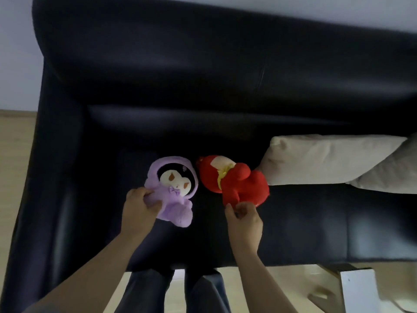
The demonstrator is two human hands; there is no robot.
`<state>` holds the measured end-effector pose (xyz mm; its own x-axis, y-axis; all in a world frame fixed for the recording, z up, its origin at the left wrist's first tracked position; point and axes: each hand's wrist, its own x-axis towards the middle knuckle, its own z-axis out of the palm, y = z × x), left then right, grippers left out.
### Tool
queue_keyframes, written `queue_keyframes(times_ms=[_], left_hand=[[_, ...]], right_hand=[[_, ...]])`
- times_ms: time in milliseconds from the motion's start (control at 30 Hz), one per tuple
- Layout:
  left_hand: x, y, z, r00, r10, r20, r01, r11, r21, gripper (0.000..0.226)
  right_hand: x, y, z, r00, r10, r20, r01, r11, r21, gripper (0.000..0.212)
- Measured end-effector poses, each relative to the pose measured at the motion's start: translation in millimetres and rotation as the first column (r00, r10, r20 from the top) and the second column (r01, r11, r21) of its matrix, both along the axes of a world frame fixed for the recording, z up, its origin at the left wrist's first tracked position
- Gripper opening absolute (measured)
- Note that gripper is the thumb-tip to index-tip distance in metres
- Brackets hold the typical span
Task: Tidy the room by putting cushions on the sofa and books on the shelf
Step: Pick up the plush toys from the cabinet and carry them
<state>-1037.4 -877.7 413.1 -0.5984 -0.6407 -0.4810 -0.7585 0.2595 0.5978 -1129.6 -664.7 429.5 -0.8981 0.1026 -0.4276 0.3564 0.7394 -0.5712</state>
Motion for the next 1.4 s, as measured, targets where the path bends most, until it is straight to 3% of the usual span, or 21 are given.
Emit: queue_keyframes(times_ms=[200,400,467,533,600,700,833,933,1067,1200,1300,1400], left_hand=[[-1,2,-33,0.992,-0.048,0.113,0.039,0.996,0.079,0.020],[3,-7,-47,0.964,-0.057,0.260,0.013,0.985,0.170,0.030],[1,-7,-49,0.954,-0.035,0.299,-0.019,0.984,0.176,0.048],[-4,-8,-55,0.934,-0.004,0.357,-0.071,0.978,0.197,0.079],[-10,-9,-61,0.904,-0.020,0.428,-0.096,0.964,0.248,0.102],[-17,-13,-74,0.867,-0.143,0.478,-0.003,0.957,0.290,0.097],[-30,-16,-88,0.800,-0.313,0.512,0.166,0.935,0.312,0.069],[-33,-19,-95,0.792,-0.283,0.541,0.135,0.945,0.297,0.074],[-37,-22,-110,0.833,-0.268,0.484,0.137,0.947,0.290,0.072],[-41,-18,-114,0.860,-0.191,0.473,0.065,0.961,0.271,0.098],[-41,-17,-117,0.903,-0.205,0.378,0.101,0.956,0.276,0.120],[-50,-16,-116,0.927,-0.134,0.351,0.026,0.955,0.296,0.103]], right_hand=[[-5,-1,-7,0.992,0.040,-0.120,-0.033,0.998,0.057,0.036],[-26,-5,-13,0.950,-0.006,-0.313,0.054,0.988,0.145,0.014],[-37,-4,-22,0.980,0.010,-0.196,0.018,0.990,0.141,0.037],[-46,-4,-31,0.996,0.078,0.049,-0.082,0.992,0.094,0.065],[-53,-6,-40,0.945,0.162,0.283,-0.176,0.984,0.022,0.084],[-50,-11,-59,0.855,0.272,0.442,-0.318,0.948,0.030,0.094],[-45,-16,-83,0.814,0.348,0.464,-0.461,0.874,0.152,0.098],[-44,-16,-94,0.775,0.309,0.551,-0.486,0.849,0.208,0.112],[-39,-15,-113,0.740,0.212,0.639,-0.387,0.911,0.145,0.134],[-39,-15,-122,0.779,0.225,0.585,-0.399,0.898,0.186,0.128],[-38,-13,-125,0.805,0.246,0.539,-0.412,0.887,0.210,0.118],[-38,-11,-121,0.810,0.267,0.522,-0.427,0.878,0.215,0.112]])
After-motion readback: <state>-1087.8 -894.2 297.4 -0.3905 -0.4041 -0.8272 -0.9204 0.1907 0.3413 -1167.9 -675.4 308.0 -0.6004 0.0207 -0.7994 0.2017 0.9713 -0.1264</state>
